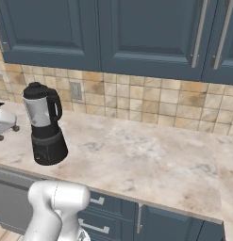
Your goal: Grab the garlics from the fridge, place them in the blender, close the lid, and turn on the blender to create a marinade.
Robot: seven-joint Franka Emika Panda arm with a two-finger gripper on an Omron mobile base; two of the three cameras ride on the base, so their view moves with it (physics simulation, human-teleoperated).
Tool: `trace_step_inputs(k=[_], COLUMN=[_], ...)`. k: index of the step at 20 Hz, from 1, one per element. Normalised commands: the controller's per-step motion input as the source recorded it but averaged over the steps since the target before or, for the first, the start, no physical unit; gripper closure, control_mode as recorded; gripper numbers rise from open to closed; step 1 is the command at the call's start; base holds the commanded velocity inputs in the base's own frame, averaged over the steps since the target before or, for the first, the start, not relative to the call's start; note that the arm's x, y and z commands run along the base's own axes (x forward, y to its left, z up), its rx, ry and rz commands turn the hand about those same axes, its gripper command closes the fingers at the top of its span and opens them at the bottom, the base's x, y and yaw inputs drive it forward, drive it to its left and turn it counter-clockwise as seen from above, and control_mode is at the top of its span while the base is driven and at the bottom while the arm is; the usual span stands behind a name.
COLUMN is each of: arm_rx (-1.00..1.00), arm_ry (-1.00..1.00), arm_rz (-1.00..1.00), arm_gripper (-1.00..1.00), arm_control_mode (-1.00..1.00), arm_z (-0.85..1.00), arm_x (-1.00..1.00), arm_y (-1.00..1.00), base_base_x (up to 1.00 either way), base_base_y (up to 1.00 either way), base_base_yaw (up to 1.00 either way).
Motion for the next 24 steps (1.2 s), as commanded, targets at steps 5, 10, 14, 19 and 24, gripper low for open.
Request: trace_step_inputs(k=[5, 10, 14, 19, 24], arm_rx=[0.0, 0.0, 0.01, 0.0, 0.0], arm_ry=[-0.32, -0.41, -0.34, -0.27, -0.26], arm_rz=[-0.46, -0.37, -0.31, -0.26, -0.16], arm_gripper=[-1.0, -1.0, -1.0, -1.0, -1.0], arm_control_mode=[-1.0, -1.0, -1.0, -1.0, -1.0], arm_z=[-0.37, -0.42, -0.49, -0.42, -0.08], arm_x=[0.0, 0.0, 0.08, 0.18, 0.23], arm_y=[0.0, 0.0, 0.0, 0.0, 0.04], base_base_x=[0.0, 0.0, 0.0, 0.0, 0.0], base_base_y=[0.0, 0.0, 0.0, 0.0, 0.0], base_base_yaw=[0.0, 0.0, 0.0, 0.0, 0.0])
